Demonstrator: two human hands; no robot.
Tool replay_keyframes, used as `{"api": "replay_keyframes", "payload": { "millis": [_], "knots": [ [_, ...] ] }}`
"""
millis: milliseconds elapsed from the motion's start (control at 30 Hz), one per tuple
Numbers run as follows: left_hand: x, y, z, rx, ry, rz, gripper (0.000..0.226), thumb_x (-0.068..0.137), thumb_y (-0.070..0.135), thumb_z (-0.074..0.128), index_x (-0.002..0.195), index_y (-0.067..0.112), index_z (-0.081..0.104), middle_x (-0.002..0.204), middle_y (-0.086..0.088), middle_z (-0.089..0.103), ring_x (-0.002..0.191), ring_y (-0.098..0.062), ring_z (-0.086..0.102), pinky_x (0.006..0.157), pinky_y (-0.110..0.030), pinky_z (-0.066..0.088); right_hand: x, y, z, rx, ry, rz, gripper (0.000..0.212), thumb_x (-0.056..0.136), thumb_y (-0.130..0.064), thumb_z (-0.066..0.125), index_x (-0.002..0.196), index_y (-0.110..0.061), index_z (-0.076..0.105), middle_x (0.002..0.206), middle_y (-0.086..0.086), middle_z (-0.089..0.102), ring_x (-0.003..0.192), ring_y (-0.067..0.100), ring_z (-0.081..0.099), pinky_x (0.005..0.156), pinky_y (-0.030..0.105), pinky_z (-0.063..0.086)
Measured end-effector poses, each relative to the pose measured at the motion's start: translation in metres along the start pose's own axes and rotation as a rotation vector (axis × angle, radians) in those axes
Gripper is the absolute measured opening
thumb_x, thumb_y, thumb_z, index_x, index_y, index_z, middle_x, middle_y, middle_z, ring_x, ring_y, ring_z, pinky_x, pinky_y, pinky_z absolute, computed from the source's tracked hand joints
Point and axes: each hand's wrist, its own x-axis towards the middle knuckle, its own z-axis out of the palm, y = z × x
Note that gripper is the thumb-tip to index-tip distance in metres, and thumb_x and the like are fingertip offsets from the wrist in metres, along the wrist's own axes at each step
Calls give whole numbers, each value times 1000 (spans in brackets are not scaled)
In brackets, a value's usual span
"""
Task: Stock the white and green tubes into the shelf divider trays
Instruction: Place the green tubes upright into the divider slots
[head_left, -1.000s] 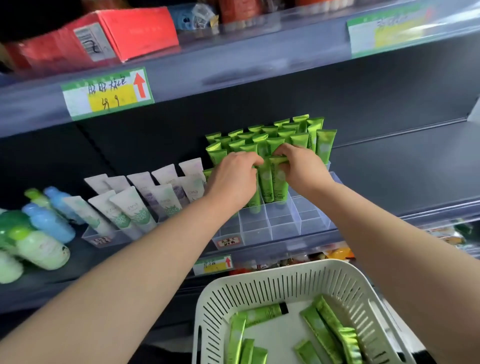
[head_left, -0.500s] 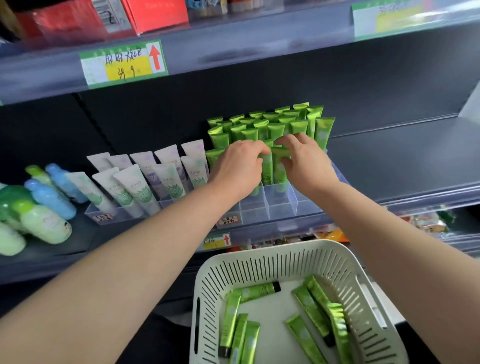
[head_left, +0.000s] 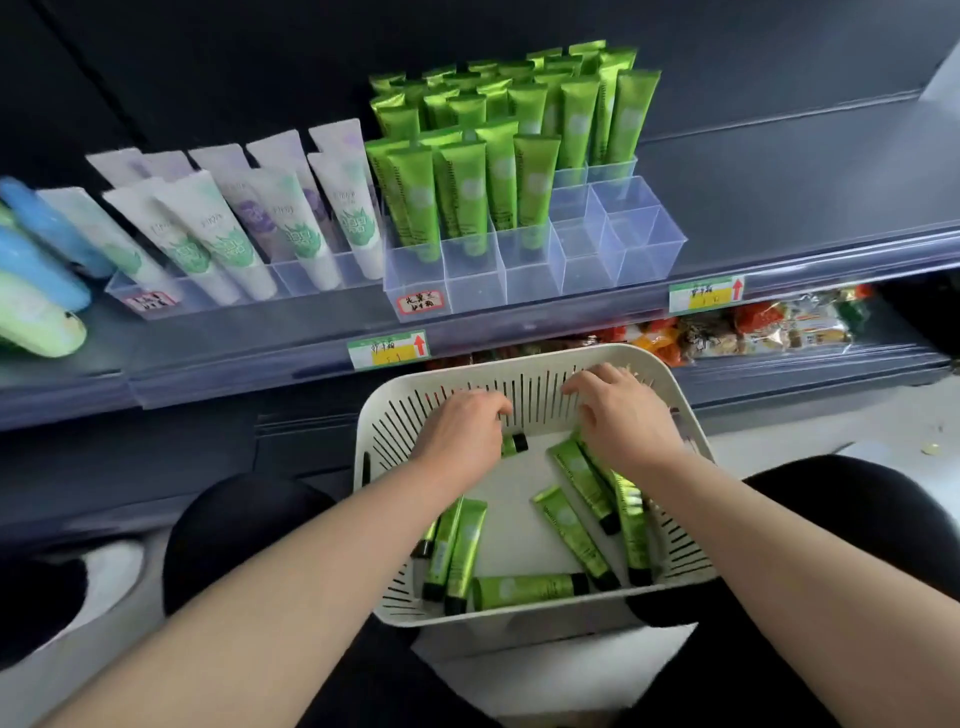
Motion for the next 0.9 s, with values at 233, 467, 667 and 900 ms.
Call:
{"api": "replay_keyframes", "payload": {
  "millis": [233,467,667,900],
  "knots": [
    [-43,-47,83,-8,-298,-140,34,95,5,51,122,19,64,127,-1,62,112,-18,60,96,-35,50,-15,34,41,-4,-472,335,62,82,6,43,137,-23,46,130,5,52,109,27,57,86,40,52],
    [-45,-61,103,-30,-324,-213,32,94,7,50,119,21,64,122,0,63,108,-18,59,89,-31,49,-22,39,63,-201,-743,313,39,95,-7,41,132,-14,46,131,15,53,116,33,55,93,38,47],
    [-43,-67,109,-42,-338,-247,28,95,13,51,117,23,65,122,1,64,108,-18,60,89,-33,50,-12,25,60,-402,-750,195,28,89,-4,55,116,-5,62,129,14,54,115,31,54,93,37,46],
    [-44,-56,109,-50,-429,-165,32,96,10,50,123,20,63,130,0,60,118,-19,56,98,-34,47,-19,21,54,-118,-830,168,39,79,-25,74,115,-17,63,116,6,62,109,25,57,86,29,45]
  ]
}}
